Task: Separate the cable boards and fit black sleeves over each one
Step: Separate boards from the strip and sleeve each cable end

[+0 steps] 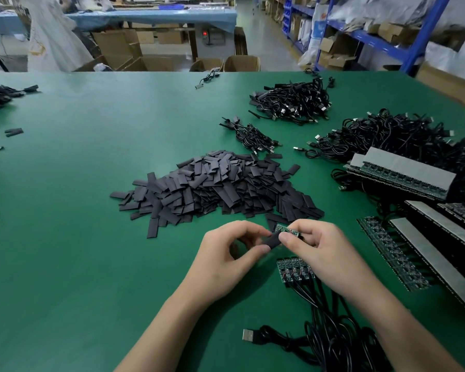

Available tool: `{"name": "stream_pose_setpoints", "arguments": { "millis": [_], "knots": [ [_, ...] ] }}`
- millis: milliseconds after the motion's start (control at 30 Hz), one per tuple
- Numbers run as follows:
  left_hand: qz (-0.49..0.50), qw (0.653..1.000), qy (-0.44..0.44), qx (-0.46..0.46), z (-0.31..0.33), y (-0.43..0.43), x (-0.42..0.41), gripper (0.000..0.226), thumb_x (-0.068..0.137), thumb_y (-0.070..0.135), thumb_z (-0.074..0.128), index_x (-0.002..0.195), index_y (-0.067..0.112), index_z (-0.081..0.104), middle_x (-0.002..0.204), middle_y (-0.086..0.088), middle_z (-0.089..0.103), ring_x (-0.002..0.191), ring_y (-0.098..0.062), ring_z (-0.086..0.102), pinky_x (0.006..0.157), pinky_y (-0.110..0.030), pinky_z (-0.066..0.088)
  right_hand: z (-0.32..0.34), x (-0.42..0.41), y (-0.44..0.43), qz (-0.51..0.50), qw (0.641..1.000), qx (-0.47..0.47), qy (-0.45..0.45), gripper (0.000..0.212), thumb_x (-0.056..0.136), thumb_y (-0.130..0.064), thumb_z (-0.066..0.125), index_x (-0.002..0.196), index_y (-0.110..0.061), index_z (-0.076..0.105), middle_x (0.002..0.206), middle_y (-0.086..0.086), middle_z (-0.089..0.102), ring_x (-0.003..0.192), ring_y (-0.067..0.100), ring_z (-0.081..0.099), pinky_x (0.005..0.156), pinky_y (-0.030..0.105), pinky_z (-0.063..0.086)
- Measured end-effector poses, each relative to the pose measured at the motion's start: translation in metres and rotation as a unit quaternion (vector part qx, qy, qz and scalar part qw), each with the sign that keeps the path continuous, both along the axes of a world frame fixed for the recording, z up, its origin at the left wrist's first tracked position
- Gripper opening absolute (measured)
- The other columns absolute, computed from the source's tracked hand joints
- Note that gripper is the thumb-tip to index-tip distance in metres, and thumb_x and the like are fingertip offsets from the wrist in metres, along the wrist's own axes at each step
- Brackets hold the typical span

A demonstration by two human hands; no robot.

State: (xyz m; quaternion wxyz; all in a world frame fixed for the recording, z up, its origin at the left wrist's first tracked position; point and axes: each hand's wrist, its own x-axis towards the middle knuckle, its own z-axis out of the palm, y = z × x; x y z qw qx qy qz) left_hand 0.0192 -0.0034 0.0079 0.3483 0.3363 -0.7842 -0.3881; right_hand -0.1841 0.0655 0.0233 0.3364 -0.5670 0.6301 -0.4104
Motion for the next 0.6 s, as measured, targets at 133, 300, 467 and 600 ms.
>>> {"name": "stream_pose_setpoints", "arguments": {
  "millis": [133, 300, 467, 600],
  "knots": [
    [0.056, 0.988, -0.054, -0.133, 0.001, 0.006, -0.004, 0.03, 0.083, 0.052, 0.074, 0.104, 0.03, 0.073, 0.094, 0.017, 0.068, 0.089, -0.006, 0.065, 0.075, -0.022, 0.05, -0.003, 0.007, 0.001, -0.022, 1.0, -0.01, 0.019, 0.032, 0.093, -0.053, 0.062, 0.088, -0.023, 0.07, 0.052, -0.008, 0.042, 0.048, 0.008, 0.026, 0.051, 0.024, 0.023],
    [0.097, 0.979, -0.032, -0.177, 0.002, 0.004, -0.003, 0.018, 0.086, 0.04, 0.08, 0.099, 0.028, 0.077, 0.093, 0.019, 0.072, 0.086, -0.002, 0.067, 0.073, -0.029, 0.055, 0.001, 0.012, 0.001, 0.01, 1.0, -0.003, -0.019, 0.036, 0.092, -0.058, 0.056, 0.093, -0.027, 0.072, 0.055, 0.003, 0.044, 0.052, 0.011, 0.03, 0.054, 0.031, 0.025],
    [0.111, 0.985, -0.001, -0.135, 0.001, -0.001, 0.003, 0.016, 0.085, 0.031, 0.083, 0.1, 0.026, 0.08, 0.095, 0.02, 0.075, 0.089, -0.005, 0.07, 0.072, -0.031, 0.056, 0.002, 0.006, 0.0, 0.009, 0.999, 0.0, -0.04, 0.038, 0.092, -0.055, 0.048, 0.085, -0.026, 0.072, 0.053, -0.011, 0.034, 0.051, 0.011, 0.029, 0.055, 0.032, 0.026],
    [0.103, 0.987, 0.01, -0.123, 0.0, -0.002, 0.004, 0.016, 0.084, 0.028, 0.083, 0.099, 0.026, 0.081, 0.096, 0.021, 0.076, 0.091, -0.005, 0.071, 0.072, -0.032, 0.056, 0.003, 0.006, 0.0, 0.016, 1.0, 0.002, -0.024, 0.044, 0.086, -0.062, 0.047, 0.08, -0.025, 0.07, 0.051, -0.01, 0.033, 0.049, 0.012, 0.028, 0.053, 0.033, 0.024]
  ]
}}
